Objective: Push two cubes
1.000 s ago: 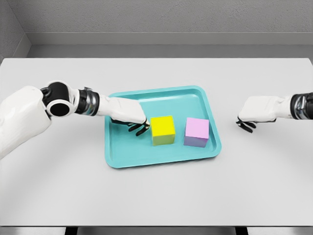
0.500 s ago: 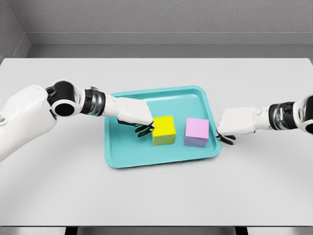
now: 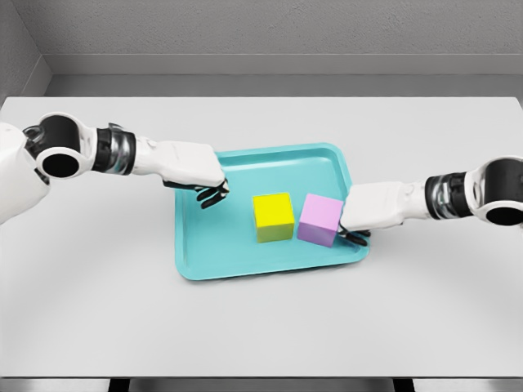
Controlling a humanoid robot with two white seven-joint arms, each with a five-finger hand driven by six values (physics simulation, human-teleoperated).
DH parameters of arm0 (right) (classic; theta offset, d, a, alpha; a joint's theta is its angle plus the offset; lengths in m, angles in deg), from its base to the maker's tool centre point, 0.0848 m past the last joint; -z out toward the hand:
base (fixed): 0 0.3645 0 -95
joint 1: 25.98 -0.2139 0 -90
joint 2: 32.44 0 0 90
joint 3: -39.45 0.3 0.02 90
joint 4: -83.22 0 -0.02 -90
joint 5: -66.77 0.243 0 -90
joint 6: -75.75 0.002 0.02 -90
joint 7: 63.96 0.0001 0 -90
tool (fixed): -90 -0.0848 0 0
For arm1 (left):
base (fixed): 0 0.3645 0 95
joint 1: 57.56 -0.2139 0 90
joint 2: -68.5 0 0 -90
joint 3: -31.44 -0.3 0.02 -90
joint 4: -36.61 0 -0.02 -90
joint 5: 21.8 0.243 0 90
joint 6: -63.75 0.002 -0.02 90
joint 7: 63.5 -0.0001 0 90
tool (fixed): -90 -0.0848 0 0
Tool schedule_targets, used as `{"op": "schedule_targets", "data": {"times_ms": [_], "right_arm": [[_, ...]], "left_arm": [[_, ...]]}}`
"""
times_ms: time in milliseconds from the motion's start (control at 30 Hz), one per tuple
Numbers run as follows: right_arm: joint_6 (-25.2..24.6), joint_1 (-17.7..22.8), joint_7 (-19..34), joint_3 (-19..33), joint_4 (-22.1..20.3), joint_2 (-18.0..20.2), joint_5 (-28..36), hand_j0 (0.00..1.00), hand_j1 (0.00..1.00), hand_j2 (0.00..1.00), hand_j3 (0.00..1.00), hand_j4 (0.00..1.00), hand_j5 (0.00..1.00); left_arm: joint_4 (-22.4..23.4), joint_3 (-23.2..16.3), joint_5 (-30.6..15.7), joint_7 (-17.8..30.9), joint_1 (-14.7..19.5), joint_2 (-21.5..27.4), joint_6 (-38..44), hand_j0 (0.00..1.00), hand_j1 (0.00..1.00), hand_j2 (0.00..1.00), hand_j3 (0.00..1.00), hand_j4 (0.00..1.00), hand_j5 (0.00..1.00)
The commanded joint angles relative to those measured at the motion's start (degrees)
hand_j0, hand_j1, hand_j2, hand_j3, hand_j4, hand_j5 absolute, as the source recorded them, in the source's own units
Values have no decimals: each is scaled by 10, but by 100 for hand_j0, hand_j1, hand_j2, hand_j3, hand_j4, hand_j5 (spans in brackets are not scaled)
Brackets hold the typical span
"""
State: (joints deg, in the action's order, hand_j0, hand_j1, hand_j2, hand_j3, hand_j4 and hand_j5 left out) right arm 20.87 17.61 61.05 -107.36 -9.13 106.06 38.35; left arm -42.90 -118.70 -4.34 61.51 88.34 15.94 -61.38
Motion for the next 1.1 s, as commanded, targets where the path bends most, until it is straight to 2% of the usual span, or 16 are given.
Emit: {"op": "schedule_targets", "data": {"times_ms": [0,200,233,300,467,533,633,833,1067], "right_arm": [[-1,0,0,0,0,-4,2,17,17,17,17,17,17],[-1,-9,0,0,1,-16,2,17,17,17,17,17,17],[-1,-9,0,0,1,-20,2,17,17,17,17,17,17],[-1,-9,0,-1,3,-20,1,18,18,18,18,18,18],[-1,-6,0,2,13,-8,-2,18,18,18,18,18,18],[-1,-5,0,5,14,10,-2,20,20,20,20,20,20],[-1,-6,0,6,39,12,-3,21,21,21,21,21,21],[-1,-13,0,3,59,-32,-2,22,22,22,22,22,22],[-1,-19,0,2,77,-43,-2,22,22,22,22,22,22]], "left_arm": [[0,1,-4,0,0,4,1,13,13,13,13,13,13],[-1,2,-4,0,4,7,1,13,13,13,13,13,13],[0,6,-15,0,11,28,1,13,13,13,13,13,13],[2,8,-22,0,11,31,1,13,13,13,13,13,13],[1,8,-23,0,11,32,1,13,13,13,13,13,13],[1,8,-23,0,11,32,1,13,13,13,13,13,13],[0,8,-23,0,10,32,1,13,13,13,13,13,13],[-1,9,-23,0,11,34,1,13,13,13,13,13,13],[-2,8,-23,0,11,34,1,13,13,13,13,13,13]]}}
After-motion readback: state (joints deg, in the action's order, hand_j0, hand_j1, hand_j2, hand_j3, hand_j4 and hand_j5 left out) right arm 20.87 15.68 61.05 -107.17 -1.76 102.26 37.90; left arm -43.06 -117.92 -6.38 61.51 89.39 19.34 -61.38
